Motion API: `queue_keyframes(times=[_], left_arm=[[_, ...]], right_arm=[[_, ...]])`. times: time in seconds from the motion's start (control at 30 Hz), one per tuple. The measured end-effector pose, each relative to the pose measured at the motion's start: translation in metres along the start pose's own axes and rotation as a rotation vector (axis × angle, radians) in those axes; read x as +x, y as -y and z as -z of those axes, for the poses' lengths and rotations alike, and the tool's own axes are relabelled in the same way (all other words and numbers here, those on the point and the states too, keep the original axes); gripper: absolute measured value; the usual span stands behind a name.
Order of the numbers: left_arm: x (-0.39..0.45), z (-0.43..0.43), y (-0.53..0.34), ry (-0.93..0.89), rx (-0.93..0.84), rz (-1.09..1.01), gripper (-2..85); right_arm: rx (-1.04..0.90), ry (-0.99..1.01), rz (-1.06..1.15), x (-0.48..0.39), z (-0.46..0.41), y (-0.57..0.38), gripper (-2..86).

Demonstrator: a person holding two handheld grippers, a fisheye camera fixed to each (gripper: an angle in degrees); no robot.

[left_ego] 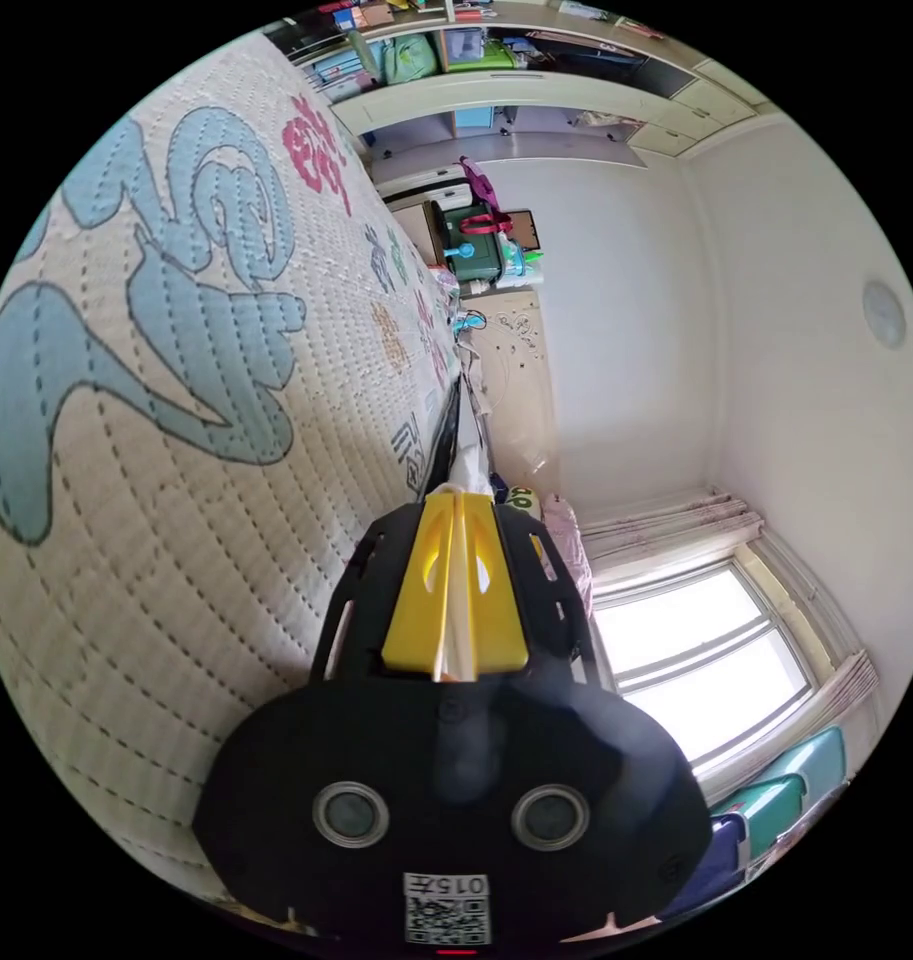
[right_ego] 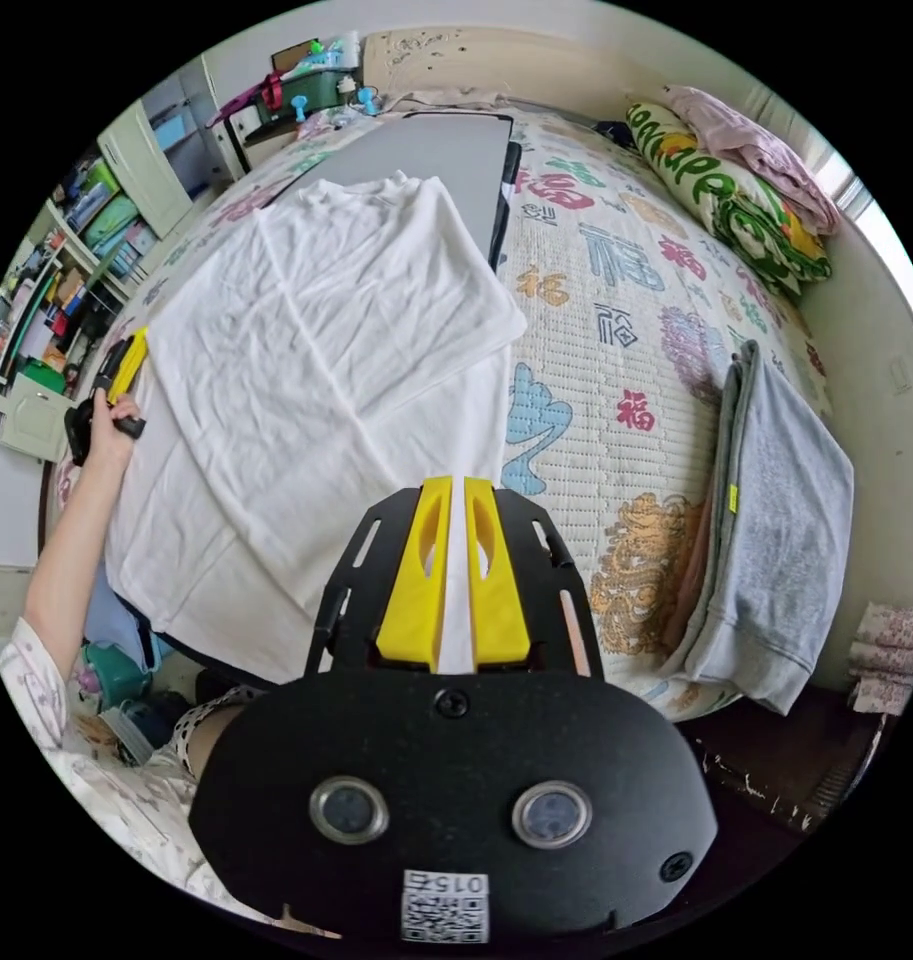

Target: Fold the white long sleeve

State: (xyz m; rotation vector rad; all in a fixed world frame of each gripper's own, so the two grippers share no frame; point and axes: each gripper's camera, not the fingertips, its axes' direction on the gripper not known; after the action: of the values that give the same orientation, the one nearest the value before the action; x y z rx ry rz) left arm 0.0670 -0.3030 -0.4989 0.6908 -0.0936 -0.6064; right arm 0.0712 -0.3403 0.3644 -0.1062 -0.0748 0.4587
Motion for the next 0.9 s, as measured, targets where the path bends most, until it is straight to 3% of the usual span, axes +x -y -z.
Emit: queue_keyframes(times=[0.13, 0.27, 0.37, 0.53, 0.63, 0.83, 0.9], left_arm=[[-0.007, -0.008, -0.025, 0.132, -0.012, 0.014, 0.8], [0.013, -0.009, -0.057, 0.144, -0.043, -0.275, 5.6], [-0.003, 0.007, -0.08, 0.158, -0.016, -0.295, 6.8], [-0.036, 0.043, -0.115, 0.058, 0.027, -0.293, 5.6], [-0.037, 0.046, -0.155, -0.032, -0.057, -0.426, 0.8], [-0.043, 0.032, -0.279, -0.107, -0.177, -0.645, 0.1], [-0.049, 0.019, -0.338, -0.061, -0.249, -0.77, 0.2]], right_arm=[[-0.085, 0.012, 0.046, -0.035, -0.03, -0.017, 5.0], [-0.08, -0.027, 0.058, -0.065, -0.035, -0.041, 5.7], [-0.082, -0.041, 0.058, -0.083, -0.035, -0.057, 5.6], [-0.106, -0.077, 0.065, -0.109, -0.029, -0.078, 5.4], [-0.129, -0.074, 0.04, -0.115, -0.02, -0.093, 5.5], [-0.091, 0.054, -0.117, -0.102, 0.047, -0.133, 5.3], [0.035, 0.177, -0.282, -0.075, 0.108, -0.162, 4.3]])
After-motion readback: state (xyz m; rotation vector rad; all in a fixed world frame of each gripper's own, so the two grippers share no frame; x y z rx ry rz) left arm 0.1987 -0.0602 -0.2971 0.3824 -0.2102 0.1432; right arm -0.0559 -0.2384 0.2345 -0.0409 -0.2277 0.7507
